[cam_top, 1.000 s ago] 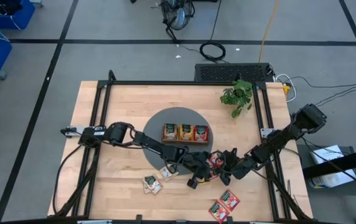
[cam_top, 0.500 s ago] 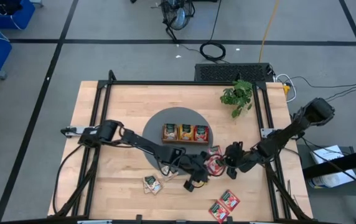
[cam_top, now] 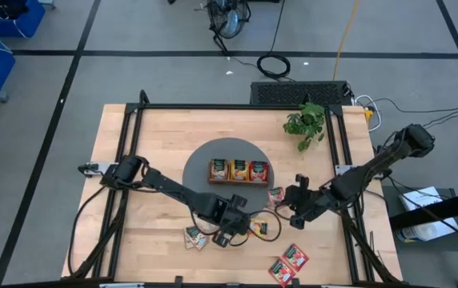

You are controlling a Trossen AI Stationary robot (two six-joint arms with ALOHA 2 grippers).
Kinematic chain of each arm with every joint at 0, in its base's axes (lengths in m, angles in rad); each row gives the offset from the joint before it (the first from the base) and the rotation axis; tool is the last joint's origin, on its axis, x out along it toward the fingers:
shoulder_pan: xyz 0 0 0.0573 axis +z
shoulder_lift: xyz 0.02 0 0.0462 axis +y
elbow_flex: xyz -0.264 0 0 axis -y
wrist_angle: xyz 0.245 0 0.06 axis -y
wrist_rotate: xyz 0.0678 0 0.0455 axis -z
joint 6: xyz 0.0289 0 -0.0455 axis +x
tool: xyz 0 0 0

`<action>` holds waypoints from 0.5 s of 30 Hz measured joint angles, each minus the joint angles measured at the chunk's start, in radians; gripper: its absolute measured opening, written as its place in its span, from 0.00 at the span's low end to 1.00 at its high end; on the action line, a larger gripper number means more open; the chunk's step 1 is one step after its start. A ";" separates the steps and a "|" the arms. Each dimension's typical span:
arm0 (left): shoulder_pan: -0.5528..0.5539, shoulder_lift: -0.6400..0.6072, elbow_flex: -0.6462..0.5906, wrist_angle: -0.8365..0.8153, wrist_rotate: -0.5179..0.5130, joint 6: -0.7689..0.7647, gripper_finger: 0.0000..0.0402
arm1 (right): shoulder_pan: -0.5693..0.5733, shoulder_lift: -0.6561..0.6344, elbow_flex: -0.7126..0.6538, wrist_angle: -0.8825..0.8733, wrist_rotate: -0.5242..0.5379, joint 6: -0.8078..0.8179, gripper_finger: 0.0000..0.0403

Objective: Pick & Place Tea
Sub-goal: Put the red tea sachet into the right section of the wooden organizer

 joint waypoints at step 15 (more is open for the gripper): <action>-0.122 -0.030 -0.006 -0.109 -0.379 -0.142 0.24 | -0.390 0.109 0.443 -0.434 -0.115 -0.513 0.00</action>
